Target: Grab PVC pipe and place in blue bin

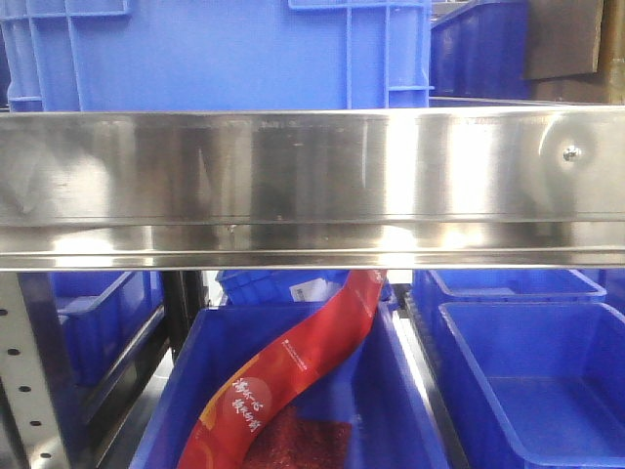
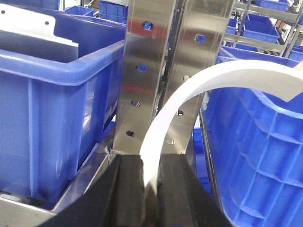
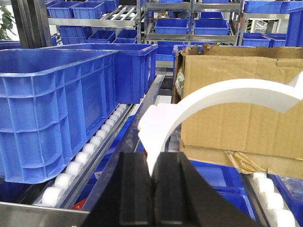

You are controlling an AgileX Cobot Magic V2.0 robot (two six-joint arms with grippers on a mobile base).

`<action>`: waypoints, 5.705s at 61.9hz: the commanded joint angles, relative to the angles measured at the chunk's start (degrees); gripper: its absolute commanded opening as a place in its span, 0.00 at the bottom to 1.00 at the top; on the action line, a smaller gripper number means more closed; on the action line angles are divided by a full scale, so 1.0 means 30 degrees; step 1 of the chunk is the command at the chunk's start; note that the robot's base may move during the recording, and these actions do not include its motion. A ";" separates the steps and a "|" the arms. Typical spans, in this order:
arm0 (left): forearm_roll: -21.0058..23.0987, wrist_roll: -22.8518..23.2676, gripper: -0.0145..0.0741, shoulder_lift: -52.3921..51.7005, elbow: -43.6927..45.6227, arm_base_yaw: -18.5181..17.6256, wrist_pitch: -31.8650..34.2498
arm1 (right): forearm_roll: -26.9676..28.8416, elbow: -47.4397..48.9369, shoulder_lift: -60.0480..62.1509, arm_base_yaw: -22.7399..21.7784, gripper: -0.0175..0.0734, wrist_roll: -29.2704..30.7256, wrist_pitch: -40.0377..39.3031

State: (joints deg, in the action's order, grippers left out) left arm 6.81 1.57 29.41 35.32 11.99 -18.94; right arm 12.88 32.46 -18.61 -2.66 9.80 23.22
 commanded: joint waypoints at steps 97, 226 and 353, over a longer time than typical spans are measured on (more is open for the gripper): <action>-0.2271 -0.0019 0.04 0.0804 0.2625 -0.3554 -0.0707 | 0.2472 0.3918 -0.1998 0.0005 0.01 0.0028 0.0619; -0.0170 -0.2522 0.04 0.6051 0.6776 -0.5619 0.0227 | 0.6268 0.7705 -0.8438 0.3714 0.01 0.3276 -0.0075; -0.1530 -0.2481 0.04 1.5352 1.4312 -1.0041 0.5444 | 0.6041 1.3743 -1.7978 0.8786 0.01 0.3782 -0.5469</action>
State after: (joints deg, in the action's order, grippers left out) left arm 2.34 -6.03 74.81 76.86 -17.46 -4.46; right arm 31.30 72.70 -71.54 23.60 20.58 7.79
